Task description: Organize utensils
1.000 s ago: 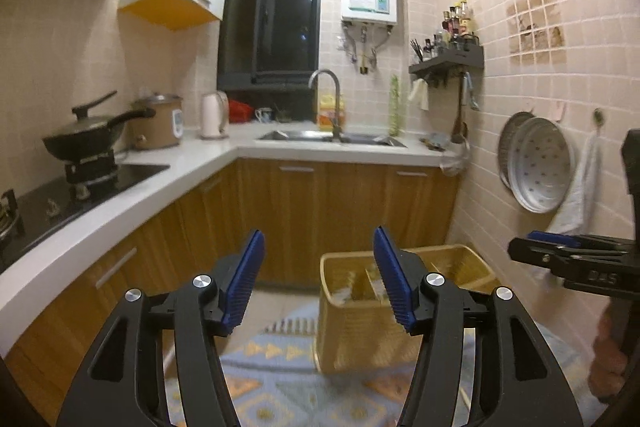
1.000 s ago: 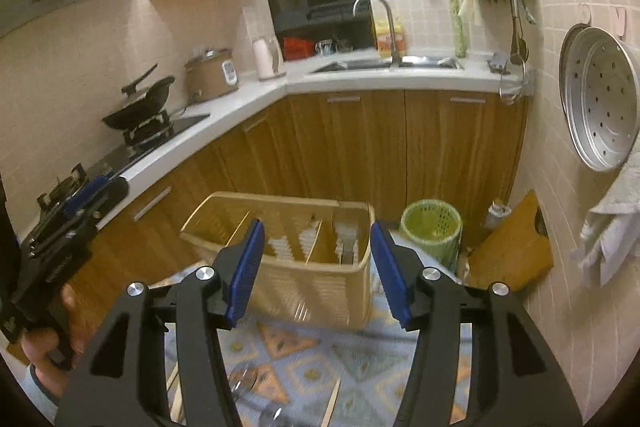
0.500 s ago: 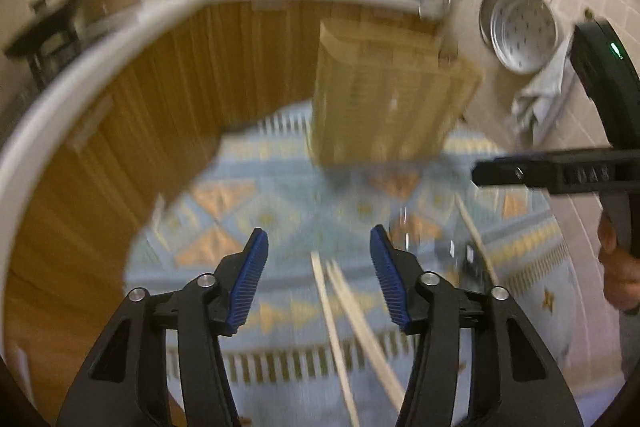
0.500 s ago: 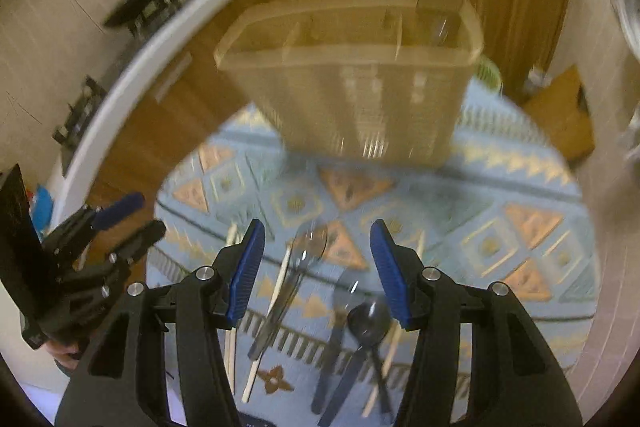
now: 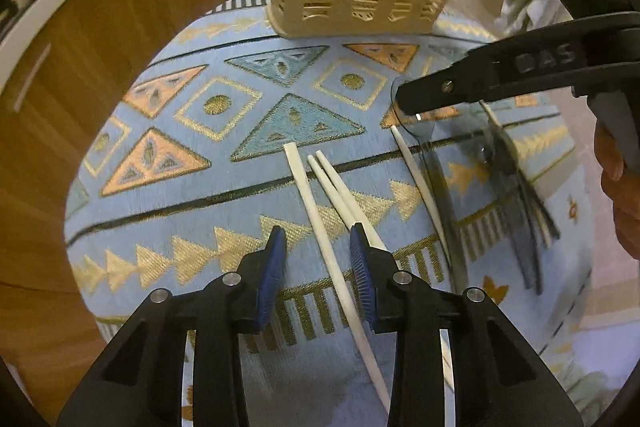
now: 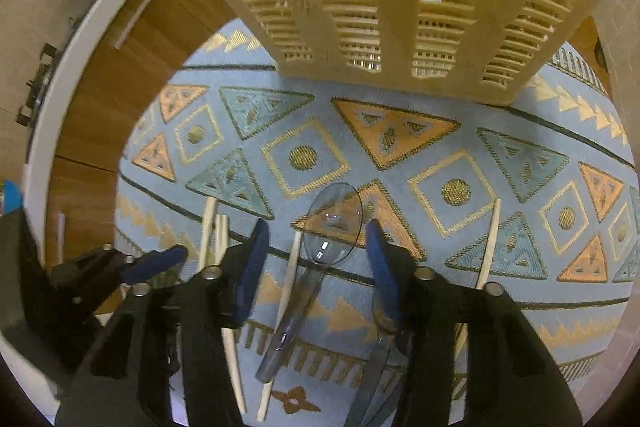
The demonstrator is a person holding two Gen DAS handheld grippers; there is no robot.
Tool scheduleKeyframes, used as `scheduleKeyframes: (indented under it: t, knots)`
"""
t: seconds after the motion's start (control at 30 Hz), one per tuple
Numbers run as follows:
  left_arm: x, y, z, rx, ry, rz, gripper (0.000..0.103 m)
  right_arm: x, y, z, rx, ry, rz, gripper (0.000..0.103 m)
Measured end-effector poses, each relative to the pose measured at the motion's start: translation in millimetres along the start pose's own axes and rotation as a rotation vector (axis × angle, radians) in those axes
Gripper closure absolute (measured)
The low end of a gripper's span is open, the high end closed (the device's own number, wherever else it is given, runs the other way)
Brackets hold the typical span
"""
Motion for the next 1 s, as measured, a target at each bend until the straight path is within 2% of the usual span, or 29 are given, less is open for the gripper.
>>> scheduleKeyframes:
  t: [0.1,0.27,0.33,0.4,0.43,0.47,0.5,0.77,0.83,1.0]
  knots:
    - [2.5,0.5,-1.4,0.045,0.031,0.015,0.077,-0.2,11.2,-3.7,-0.022,0.035,0.015,0.065]
    - [8.6,4.4,-6.9,0.112,0.059,0.017,0.077,-0.4,16.8,3.7,-0.061,0.035,-0.005,0.066]
    - [10.3,5.6,-8.7,0.141,0.066,0.008,0.078,0.6,18.2,8.4,-0.106,0.008,-0.018,0.072]
    - [10.1,6.0,-10.5,0.144,0.070,-0.006,0.080,0.5,21.3,18.1,-0.137,-0.036,-0.031,0.072]
    - [9.9,5.6,-10.3,0.146,0.072,-0.012,0.082,-0.5,22.2,18.9,-0.142,-0.048,-0.034,0.072]
    - [10.0,4.3,-7.1,0.171,0.069,-0.020,0.094,-0.4,22.5,20.4,-0.143,-0.058,-0.035,0.072]
    - [8.4,2.4,-7.0,0.176,0.060,-0.024,0.097,0.1,22.6,21.3,-0.140,-0.067,-0.035,0.073]
    - [17.6,-10.0,33.3,0.130,-0.149,-0.124,0.099,22.1,20.4,15.1,-0.154,-0.132,-0.078,0.073]
    - [21.9,-7.4,43.1,0.098,-0.195,-0.116,0.099,25.7,25.5,13.4,-0.160,-0.137,-0.064,0.073]
    - [29.7,-6.1,51.2,0.038,-0.224,-0.073,0.095,31.2,32.1,17.0,-0.172,-0.167,-0.036,0.073]
Point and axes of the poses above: each gripper's, at about its wrist camera, not at the fingertips, and y roughly the way its jaws point, z to its left, x to its top, the point moved 5 cm from there along y, roughly the way its jaws point, and after that the axes turned 3 degrees about -x, right-handed, at the moved point
